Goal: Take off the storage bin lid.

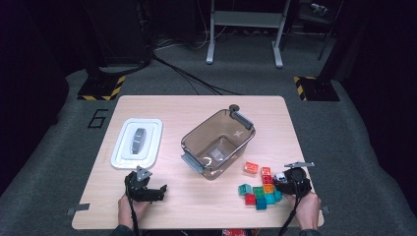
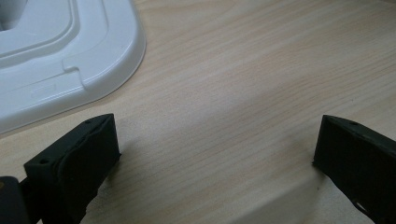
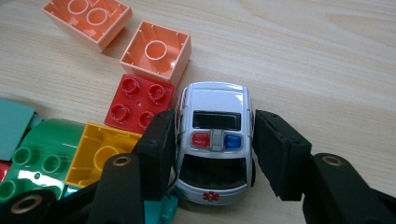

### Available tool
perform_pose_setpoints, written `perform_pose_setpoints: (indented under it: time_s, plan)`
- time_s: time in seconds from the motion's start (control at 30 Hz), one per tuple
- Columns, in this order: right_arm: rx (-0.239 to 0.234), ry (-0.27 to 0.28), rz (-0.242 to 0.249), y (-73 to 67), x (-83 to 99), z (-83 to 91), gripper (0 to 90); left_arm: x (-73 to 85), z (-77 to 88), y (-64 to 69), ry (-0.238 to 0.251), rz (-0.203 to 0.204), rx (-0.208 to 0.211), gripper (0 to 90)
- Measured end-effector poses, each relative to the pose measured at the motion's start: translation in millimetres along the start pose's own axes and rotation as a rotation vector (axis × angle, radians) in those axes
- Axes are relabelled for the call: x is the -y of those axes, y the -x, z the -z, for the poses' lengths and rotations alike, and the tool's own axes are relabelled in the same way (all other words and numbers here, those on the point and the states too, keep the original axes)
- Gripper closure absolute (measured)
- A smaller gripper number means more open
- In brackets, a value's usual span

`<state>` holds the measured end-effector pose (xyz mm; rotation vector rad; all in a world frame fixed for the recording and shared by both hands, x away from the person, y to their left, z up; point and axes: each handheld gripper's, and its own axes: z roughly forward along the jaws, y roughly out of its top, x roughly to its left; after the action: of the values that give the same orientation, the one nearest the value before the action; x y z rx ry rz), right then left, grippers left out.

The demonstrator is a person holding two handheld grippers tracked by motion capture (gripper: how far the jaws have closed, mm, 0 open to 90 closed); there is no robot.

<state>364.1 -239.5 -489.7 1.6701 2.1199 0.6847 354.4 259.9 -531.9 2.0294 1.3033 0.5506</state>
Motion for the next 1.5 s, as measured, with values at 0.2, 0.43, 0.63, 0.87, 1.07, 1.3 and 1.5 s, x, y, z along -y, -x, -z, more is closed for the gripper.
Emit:
perform_pose_setpoints:
  time_s: [0.2,0.43,0.63,0.87,1.07,1.3,1.5]
  plan:
    - [0.01,-0.008,-0.014,-2.8,0.1,-1.0,50.4,0.0,0.0,0.0,0.0,0.0,0.0,0.1]
    - [0.021,0.006,-0.004,-2.0,-0.4,-0.2,52.2,0.0,0.1,0.3,0.0,0.0,-0.001,0.2]
    - [0.027,0.03,0.006,-2.3,-0.4,1.4,52.4,0.0,0.1,0.3,0.0,-0.001,-0.001,0.2]
    - [0.017,0.044,-0.005,0.9,-2.3,5.7,52.5,0.0,0.1,0.4,0.0,0.001,-0.001,0.2]
    - [0.011,0.061,-0.008,1.6,-5.4,11.9,52.4,0.0,0.1,0.4,0.001,0.001,-0.001,0.2]
    - [0.008,0.076,0.001,-0.4,-11.0,17.6,52.4,-0.1,0.0,0.5,0.001,0.002,-0.002,0.2]
    - [0.0,0.088,0.011,-2.4,-17.9,21.5,52.4,-0.1,0.0,0.6,0.001,0.002,-0.002,0.3]
